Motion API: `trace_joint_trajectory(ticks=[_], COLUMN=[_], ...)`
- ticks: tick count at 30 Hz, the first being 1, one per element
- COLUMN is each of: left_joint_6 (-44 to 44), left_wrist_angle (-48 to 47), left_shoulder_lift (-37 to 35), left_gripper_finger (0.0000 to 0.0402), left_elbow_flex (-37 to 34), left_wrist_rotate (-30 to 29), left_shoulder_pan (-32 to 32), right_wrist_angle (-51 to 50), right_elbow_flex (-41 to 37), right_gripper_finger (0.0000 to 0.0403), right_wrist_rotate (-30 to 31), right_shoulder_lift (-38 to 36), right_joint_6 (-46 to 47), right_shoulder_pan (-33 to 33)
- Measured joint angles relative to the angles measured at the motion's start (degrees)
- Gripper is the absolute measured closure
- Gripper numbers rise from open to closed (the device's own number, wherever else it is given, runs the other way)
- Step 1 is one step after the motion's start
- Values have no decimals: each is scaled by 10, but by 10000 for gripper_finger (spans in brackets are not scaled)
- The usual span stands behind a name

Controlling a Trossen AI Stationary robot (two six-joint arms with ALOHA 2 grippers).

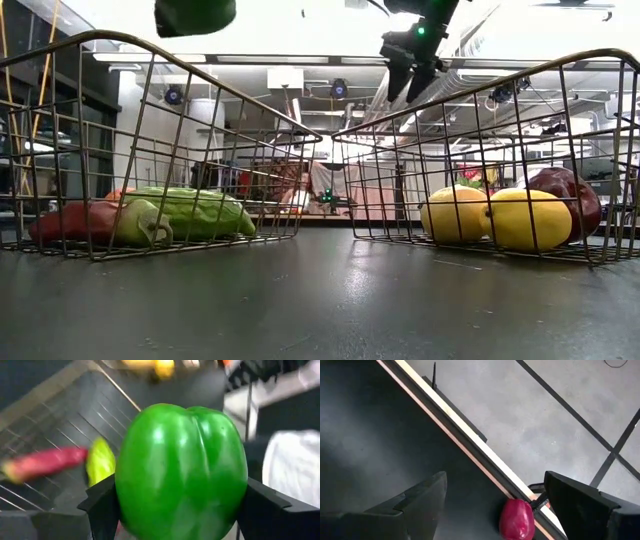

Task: Sort produce into baskets
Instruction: Put the green bell pepper into the left basket

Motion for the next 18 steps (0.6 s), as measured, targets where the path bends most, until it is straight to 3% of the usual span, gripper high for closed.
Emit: trace_joint_trajectory(ticks=[5,9,18], left_joint_6=[-16,10,40], left_wrist_angle=[-24,-32,-37], left_shoulder_lift=[17,43,69], left_gripper_finger=[110,110,101], left_elbow_flex=[0,0,0], left_wrist_rotate=[-107,-166,-160], left_shoulder_pan=[-109,-143,-108], right_wrist_angle=[0,11,-9], right_elbow_flex=[0,0,0], right_gripper_finger=[74,74,74], right_wrist_rotate=[-1,-1,-17], right_shoulder_lift=[0,0,0], right_joint_6=[-10,-12,-27], right_shoulder_pan=[0,0,0])
